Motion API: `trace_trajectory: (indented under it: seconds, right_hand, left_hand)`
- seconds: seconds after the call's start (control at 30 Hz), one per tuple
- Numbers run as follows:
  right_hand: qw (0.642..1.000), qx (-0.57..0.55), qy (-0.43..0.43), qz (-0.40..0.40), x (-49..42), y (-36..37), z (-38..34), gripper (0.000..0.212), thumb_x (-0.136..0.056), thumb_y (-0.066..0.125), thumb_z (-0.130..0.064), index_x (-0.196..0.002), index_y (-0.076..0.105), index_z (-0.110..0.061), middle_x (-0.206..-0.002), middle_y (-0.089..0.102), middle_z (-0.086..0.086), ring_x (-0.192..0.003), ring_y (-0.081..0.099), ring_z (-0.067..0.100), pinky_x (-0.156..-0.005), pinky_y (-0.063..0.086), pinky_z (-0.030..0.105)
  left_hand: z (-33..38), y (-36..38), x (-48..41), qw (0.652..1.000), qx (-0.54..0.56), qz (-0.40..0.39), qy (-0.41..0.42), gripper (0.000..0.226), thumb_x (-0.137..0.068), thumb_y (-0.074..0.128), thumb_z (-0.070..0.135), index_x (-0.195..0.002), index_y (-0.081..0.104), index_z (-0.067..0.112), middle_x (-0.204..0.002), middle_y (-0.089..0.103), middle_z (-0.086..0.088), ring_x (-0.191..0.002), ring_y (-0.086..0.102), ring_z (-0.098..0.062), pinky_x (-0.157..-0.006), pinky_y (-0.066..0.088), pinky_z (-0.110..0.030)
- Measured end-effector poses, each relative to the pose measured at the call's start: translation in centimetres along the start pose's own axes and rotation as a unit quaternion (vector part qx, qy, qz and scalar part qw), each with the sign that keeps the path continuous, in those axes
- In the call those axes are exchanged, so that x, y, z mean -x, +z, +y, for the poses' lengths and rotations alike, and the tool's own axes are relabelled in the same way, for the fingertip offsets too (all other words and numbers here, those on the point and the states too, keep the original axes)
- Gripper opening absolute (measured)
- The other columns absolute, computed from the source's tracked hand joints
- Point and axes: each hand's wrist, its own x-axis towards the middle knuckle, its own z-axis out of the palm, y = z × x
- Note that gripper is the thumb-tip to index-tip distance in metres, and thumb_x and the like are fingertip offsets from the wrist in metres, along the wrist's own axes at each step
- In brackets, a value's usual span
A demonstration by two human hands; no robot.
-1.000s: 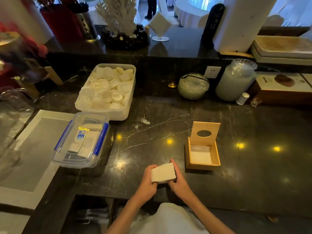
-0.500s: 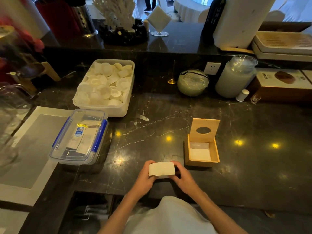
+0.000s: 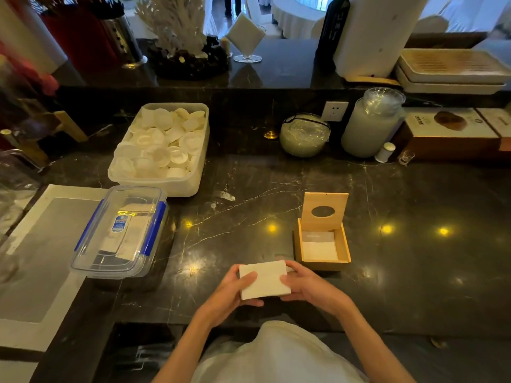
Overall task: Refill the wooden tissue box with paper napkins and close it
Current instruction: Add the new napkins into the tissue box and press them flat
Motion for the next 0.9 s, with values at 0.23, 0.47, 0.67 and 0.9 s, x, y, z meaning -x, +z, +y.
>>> trace_trajectory:
  seconds: [0.23, 0.47, 0.67, 0.9]
  right_hand:
    - [0.948, 0.312, -0.051, -0.043, 2.9, -1.4, -5.2, 0.085, -0.085, 0.069, -0.045, -0.153, 0.019, -0.037, -0.150, 0.044, -0.008, -0.137, 0.040, 0.012, -0.115, 0.035, 0.038]
    - [0.915, 0.401, -0.020, -0.035, 5.2, -4.0, -7.5, 0.046, -0.090, 0.066, -0.036, -0.133, 0.052, -0.027, -0.122, 0.060, -0.005, -0.112, 0.058, 0.012, -0.102, 0.048, 0.036]
    - [0.982, -0.083, -0.095, 0.138, 7.5, -10.0, -4.2, 0.063, -0.083, 0.067, -0.026, -0.140, 0.042, -0.016, -0.132, 0.058, 0.014, -0.117, 0.062, 0.032, -0.096, 0.053, 0.052]
    - [0.890, -0.404, -0.100, 0.185, 7.0, -10.5, -2.3, 0.053, -0.092, 0.053, -0.010, -0.143, 0.041, -0.017, -0.141, 0.050, 0.019, -0.128, 0.050, 0.038, -0.081, 0.061, 0.046]
  left_hand:
    - [3.5, 3.1, 0.2, 0.958, -0.254, -0.133, 0.009, 0.042, -0.094, 0.063, 0.028, -0.124, 0.034, 0.020, -0.121, 0.059, -0.012, -0.097, 0.070, -0.021, -0.066, 0.059, -0.031]
    - [5.6, 7.1, -1.4, 0.952, -0.265, -0.147, 0.045, 0.034, -0.098, 0.049, 0.048, -0.122, 0.036, 0.027, -0.113, 0.065, -0.010, -0.093, 0.072, -0.022, -0.067, 0.060, -0.031]
    - [5.2, 9.1, -5.1, 0.976, -0.195, 0.042, 0.089, 0.038, -0.105, 0.037, 0.034, -0.136, 0.039, 0.013, -0.130, 0.056, -0.016, -0.111, 0.061, -0.025, -0.095, 0.053, -0.039]
    - [3.9, 12.2, -7.5, 0.974, -0.225, 0.012, 0.015, 0.053, -0.105, 0.037, 0.023, -0.156, 0.020, 0.020, -0.159, 0.031, -0.004, -0.147, 0.029, -0.023, -0.120, 0.027, -0.044]
